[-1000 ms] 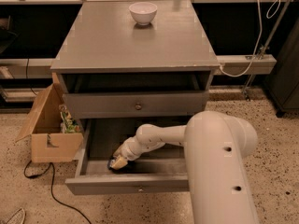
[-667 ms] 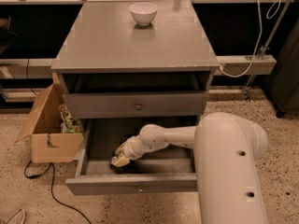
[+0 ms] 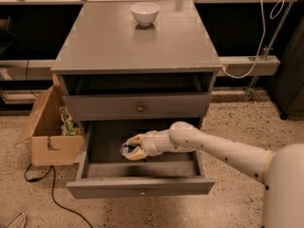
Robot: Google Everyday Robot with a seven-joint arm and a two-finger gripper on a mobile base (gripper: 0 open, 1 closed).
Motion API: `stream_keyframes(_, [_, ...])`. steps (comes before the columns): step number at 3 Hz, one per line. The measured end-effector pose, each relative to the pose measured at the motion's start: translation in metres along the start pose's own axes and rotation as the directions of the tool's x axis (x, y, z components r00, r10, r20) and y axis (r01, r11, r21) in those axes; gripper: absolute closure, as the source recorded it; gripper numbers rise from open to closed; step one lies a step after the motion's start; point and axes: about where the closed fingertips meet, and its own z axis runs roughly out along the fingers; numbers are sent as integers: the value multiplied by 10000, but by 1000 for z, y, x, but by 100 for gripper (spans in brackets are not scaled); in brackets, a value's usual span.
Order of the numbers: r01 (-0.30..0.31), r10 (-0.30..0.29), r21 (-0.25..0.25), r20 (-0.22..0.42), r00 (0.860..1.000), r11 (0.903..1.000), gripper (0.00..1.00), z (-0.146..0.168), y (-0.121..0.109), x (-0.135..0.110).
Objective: Pick rxbar blueberry from middle drawer and place on counter
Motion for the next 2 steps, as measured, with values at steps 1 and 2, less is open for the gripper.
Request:
stream_keyframes(1, [859,-845,-167,732,9937,9962,100,-55,-13,-17])
stream_keyframes(2, [809,-785,-304,732,9942,9963,100,-49,-8,-17])
